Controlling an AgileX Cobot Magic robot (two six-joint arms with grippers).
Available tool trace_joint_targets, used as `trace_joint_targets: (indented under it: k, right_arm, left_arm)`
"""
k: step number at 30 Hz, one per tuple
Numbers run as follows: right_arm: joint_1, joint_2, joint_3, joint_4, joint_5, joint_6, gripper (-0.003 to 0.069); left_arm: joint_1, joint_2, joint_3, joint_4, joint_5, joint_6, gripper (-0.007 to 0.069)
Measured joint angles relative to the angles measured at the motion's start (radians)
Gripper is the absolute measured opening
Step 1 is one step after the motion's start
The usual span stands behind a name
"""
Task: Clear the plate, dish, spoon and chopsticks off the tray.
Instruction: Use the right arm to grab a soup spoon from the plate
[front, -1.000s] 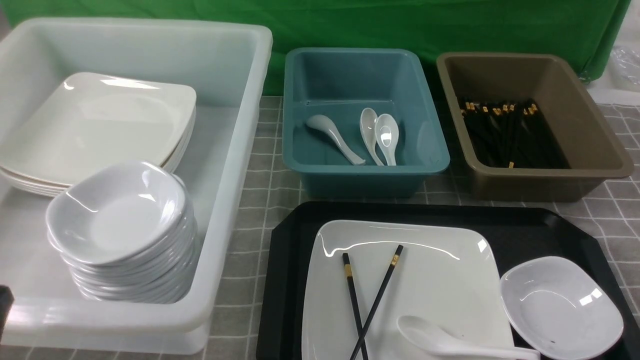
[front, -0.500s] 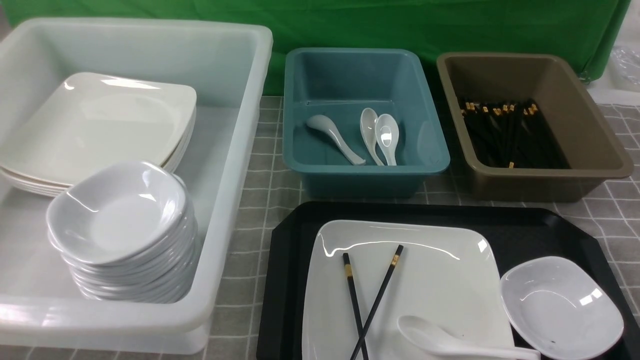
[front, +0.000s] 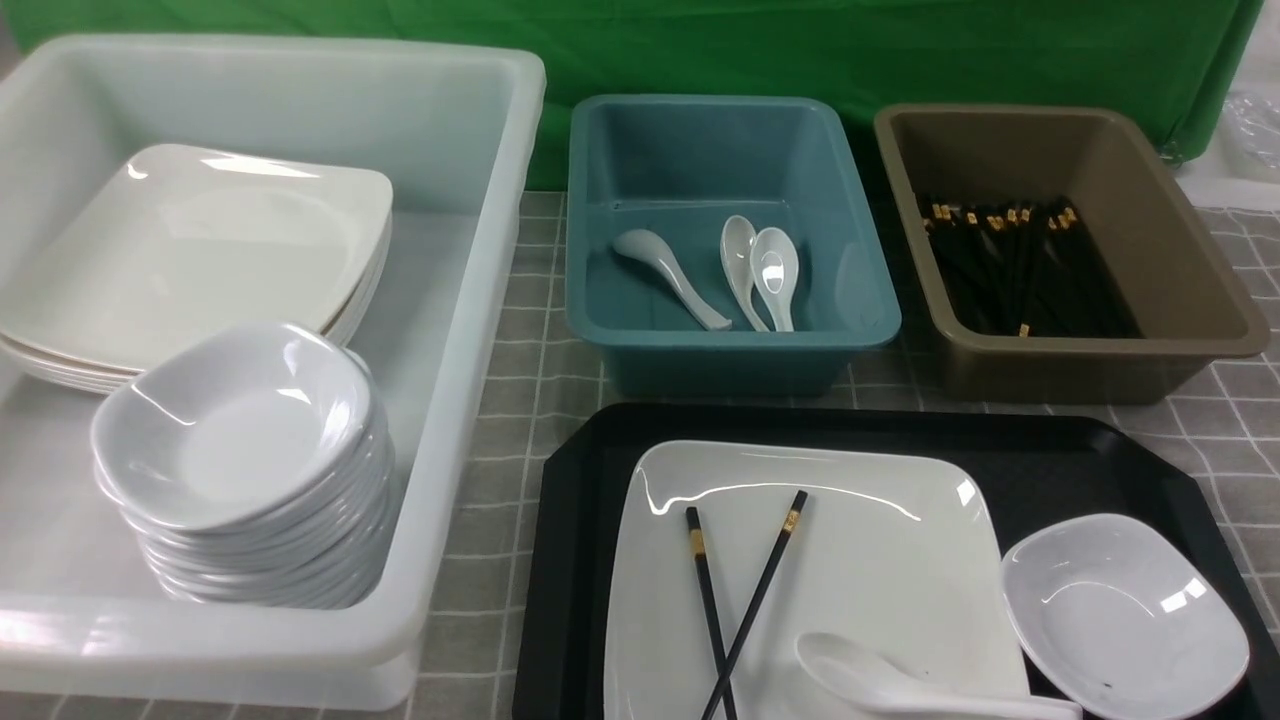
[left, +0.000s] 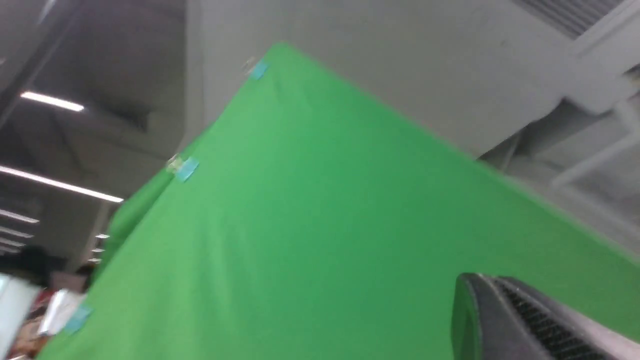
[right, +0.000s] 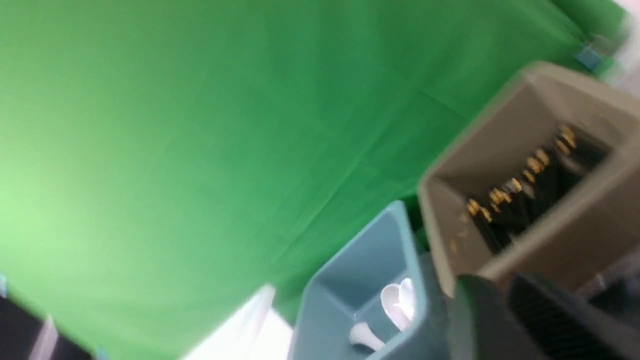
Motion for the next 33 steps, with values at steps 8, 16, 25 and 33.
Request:
trace_joint_targets:
  k: [8,16,25,33]
  right_arm:
    - [0.189,0.554,-0.535,-0.027,0.625,-0.454,0.0025]
    - [0.358,1.045,-0.672,-0.033,0.844,-0.714,0.0078]
    - [0.471,1.44,-0.677,-0.183,0.801,-0.787,0.0505]
    - [0.472,1.594,-0.677,-0.238,0.717,-0.81,0.0526]
  left_arm:
    - [0.0,0.428,-0.573,0.026,0.952,0.039,0.0011]
    - [0.0,0.9,-0.768,-0.124,1.604,0.326,0.0011]
    - [0.0,1.006,-0.768,-0.12,1.708,0.458,0.0011]
    - [0.0,0.989,-0.768,-0.104,1.7,0.505,0.0011]
